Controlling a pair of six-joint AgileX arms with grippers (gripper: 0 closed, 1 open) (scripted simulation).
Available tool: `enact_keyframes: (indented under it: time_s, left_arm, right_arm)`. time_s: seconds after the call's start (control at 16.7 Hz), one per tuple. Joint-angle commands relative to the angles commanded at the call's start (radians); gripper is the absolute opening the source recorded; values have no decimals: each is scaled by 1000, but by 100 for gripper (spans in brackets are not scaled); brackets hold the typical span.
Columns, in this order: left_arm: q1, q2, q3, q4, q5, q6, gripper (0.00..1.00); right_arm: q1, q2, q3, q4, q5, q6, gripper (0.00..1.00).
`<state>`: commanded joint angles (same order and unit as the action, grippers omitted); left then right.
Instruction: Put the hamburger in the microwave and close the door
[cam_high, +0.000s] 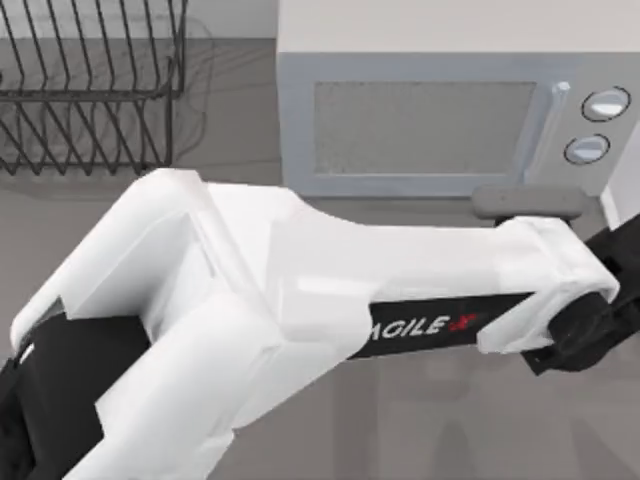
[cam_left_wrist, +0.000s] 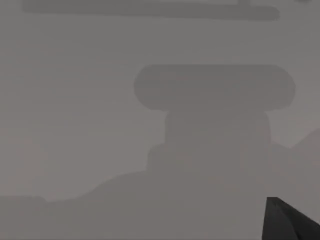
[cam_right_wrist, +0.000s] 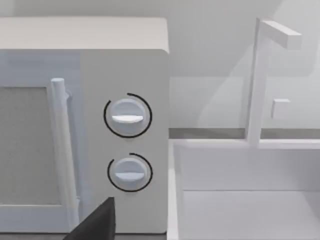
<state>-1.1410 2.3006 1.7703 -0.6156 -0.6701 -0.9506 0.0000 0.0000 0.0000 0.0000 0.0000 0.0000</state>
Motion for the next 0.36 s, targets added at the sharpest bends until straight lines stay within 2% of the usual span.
enact_keyframes:
  time_s: [0.36]
  left_arm:
    - [114, 83, 124, 44, 42, 116, 0]
  right_arm:
    - [0, 0, 0, 0, 0, 0, 100]
